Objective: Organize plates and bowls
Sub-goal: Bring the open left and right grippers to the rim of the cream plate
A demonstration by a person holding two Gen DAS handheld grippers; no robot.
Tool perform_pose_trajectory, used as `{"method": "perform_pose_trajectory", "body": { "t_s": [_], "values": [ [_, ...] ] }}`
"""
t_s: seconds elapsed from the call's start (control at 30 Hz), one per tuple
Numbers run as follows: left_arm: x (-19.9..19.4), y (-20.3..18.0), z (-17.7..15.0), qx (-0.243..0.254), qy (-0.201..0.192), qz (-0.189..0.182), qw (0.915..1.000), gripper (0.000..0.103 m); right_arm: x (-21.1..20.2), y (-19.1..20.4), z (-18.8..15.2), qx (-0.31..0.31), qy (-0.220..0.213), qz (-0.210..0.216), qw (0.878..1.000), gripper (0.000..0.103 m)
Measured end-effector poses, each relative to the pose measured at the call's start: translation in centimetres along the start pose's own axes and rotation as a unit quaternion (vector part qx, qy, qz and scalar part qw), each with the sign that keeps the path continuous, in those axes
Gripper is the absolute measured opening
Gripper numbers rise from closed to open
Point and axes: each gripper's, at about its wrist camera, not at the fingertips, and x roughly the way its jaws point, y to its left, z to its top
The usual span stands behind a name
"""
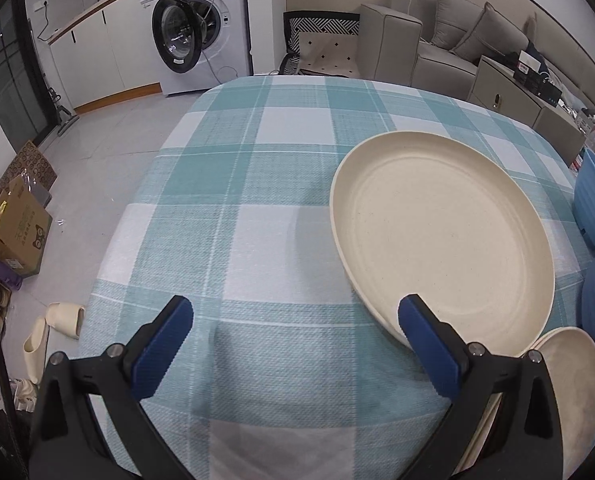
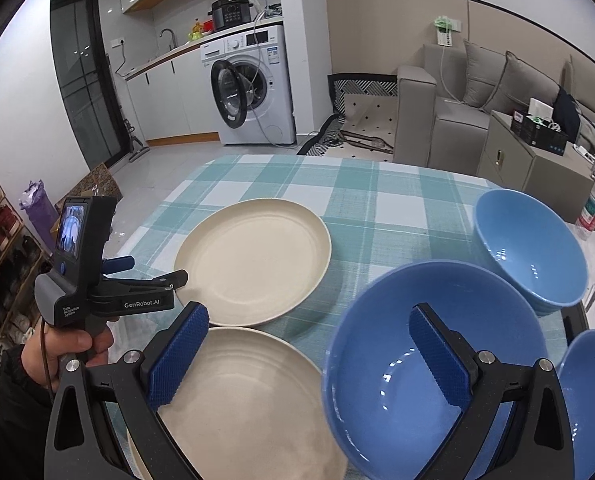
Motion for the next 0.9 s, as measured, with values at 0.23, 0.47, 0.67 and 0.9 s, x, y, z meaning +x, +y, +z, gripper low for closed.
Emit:
{"method": "perform_pose_trajectory", "body": {
  "t_s": [0.23,0.47,0.67,0.9],
  "values": [
    [0.5,2.0,-0.2,-0.019,0.004,-0.004,0.9998,0.103,1.9,1.9,1.4,-0.012,0.016,0.005,1.000,0.102],
    [0.5,2.4,-0.4,-0.023,0.002,-0.011,0.9997,0.103,3.8,2.7,2.0,0.002,0.030,0.003,1.000,0.102],
    [0.6,2.2,-0.4,-0.016,0.002,-0.013,0.9998,0.103,6.5,3.0,2.8,0.018,0.044,-0.003,0.999,0.102],
    [0.8,2.3,-0.4,-0.018,0.004,-0.018,0.9997,0.103,9.6,4.2,2.8,0.009,0.067,-0.010,0.998,0.102]
  ]
}}
